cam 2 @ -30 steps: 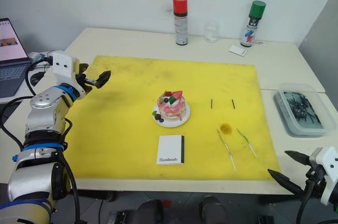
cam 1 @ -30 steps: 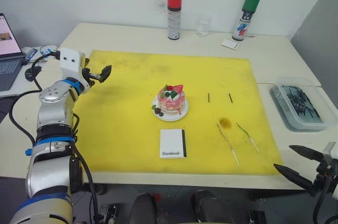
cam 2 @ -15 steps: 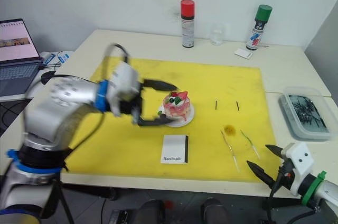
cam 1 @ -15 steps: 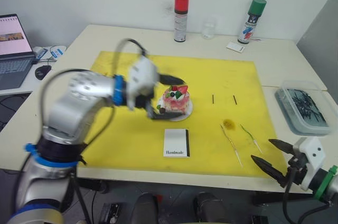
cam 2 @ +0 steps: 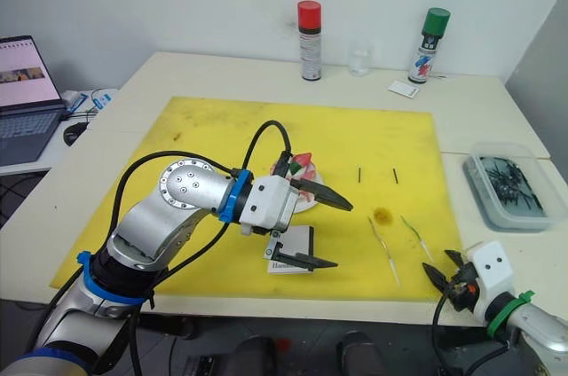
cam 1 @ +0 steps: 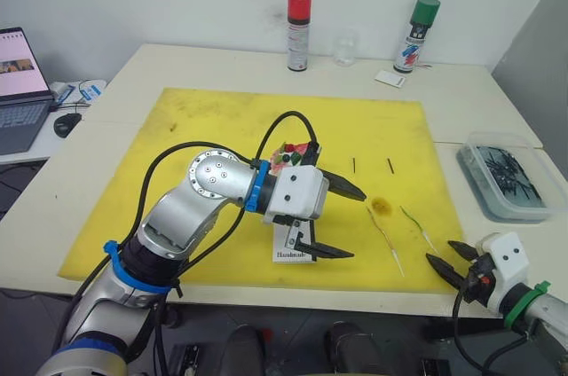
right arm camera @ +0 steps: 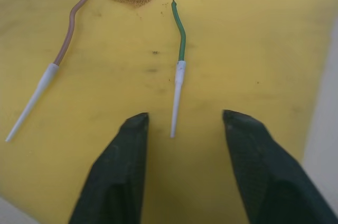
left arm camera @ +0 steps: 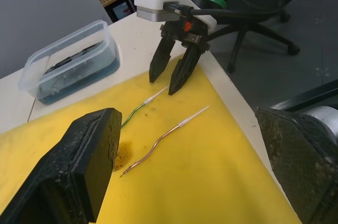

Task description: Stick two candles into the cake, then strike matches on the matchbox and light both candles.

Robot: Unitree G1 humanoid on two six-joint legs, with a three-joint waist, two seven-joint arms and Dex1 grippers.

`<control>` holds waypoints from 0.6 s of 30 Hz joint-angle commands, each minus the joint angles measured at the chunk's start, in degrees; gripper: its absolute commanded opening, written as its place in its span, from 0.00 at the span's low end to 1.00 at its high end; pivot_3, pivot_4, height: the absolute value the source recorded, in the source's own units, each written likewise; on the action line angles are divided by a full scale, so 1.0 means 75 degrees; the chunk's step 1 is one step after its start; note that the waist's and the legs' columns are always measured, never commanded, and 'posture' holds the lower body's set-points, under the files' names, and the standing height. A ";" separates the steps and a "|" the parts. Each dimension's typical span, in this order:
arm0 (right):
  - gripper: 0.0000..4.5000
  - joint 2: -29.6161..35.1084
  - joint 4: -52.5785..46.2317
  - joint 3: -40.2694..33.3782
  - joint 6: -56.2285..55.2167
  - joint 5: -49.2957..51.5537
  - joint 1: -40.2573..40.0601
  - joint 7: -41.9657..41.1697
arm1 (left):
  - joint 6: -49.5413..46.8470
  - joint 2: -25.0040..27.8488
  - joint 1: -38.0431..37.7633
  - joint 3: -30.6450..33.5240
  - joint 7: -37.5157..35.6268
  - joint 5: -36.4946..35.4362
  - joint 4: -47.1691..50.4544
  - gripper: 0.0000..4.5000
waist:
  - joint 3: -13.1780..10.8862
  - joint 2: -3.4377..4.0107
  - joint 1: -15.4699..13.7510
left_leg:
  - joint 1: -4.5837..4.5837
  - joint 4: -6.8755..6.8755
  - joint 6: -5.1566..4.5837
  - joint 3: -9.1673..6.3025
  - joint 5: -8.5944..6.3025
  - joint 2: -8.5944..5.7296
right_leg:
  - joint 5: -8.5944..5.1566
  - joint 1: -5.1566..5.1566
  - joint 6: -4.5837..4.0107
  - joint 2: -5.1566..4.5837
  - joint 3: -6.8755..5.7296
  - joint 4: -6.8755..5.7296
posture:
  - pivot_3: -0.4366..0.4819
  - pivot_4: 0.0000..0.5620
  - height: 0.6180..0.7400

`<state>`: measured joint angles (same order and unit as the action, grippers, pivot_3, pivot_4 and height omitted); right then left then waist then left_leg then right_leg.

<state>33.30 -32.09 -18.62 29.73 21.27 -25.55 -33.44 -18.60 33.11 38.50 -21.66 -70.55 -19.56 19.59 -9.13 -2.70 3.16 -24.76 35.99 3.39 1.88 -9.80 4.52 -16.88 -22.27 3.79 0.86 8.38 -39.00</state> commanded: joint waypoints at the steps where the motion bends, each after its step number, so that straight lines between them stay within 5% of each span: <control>1: 0.25 0.0065 -0.0181 0.0029 0.0100 -0.0031 -0.0040 0.0034 | 0.0075 -0.0084 0.0135 0.0087 0.0014 0.0039 0.0007 1.00 | 0.0000 0.0000 0.0002 | 0.0000 0.0000 0.0000 0.0000 0.0000 0.0000 | 0.0000 0.0000 0.0000 0.0000 0.0000 0.0001 | 0.48 0.27 1.00; 4: 0.01 0.0075 -0.0224 -0.0043 0.0334 0.0023 -0.0103 0.0104 | 0.0013 -0.0089 0.0167 0.0146 0.0021 0.0045 -0.0002 1.00 | 0.0000 0.0000 0.0003 | 0.0000 0.0001 0.0000 -0.0001 0.0000 0.0000 | 0.0000 0.0000 0.0001 0.0000 0.0000 0.0001 | 0.48 0.27 1.00; 12: 0.01 -0.0374 -0.0627 -0.0356 0.0787 0.1002 0.0598 0.0308 | -0.1129 -0.0320 -0.0153 0.0539 0.0694 -0.0552 0.0170 1.00 | -0.0003 0.0004 0.0008 | 0.0000 -0.0001 0.0000 -0.0006 0.0000 0.0001 | 0.0000 0.0000 0.0000 -0.0001 -0.0003 0.0002 | 0.48 0.27 1.00; 16: 0.01 -0.0743 -0.1010 -0.0222 0.0401 0.1150 0.1701 0.0749 | -0.2888 -0.1657 -0.0907 0.1475 0.2762 -0.1771 0.0430 1.00 | -0.0014 0.0025 0.0052 | 0.0000 0.0002 -0.0001 -0.0005 0.0000 0.0002 | 0.0002 0.0000 0.0004 -0.0003 0.0001 0.0000 | 0.48 0.27 1.00; 18: 0.00 -0.0999 -0.1098 0.0062 0.0276 0.1097 0.2294 0.1021 | -0.3463 -0.2504 -0.1298 0.2065 0.3879 -0.2284 0.0280 0.90 | -0.0015 0.0023 0.0035 | -0.0001 0.0003 -0.0001 -0.0013 0.0000 0.0001 | 0.0004 0.0000 0.0007 0.0000 -0.0007 -0.0003 | 0.48 0.27 1.00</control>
<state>26.39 -38.00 -18.79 33.49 28.91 -9.62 -27.33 -41.59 16.34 29.18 -10.30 -47.67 -33.22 20.81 -9.25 -2.53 3.42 -24.76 36.00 3.39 1.71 -9.80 4.53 -16.86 -22.27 3.84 0.88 8.27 -39.02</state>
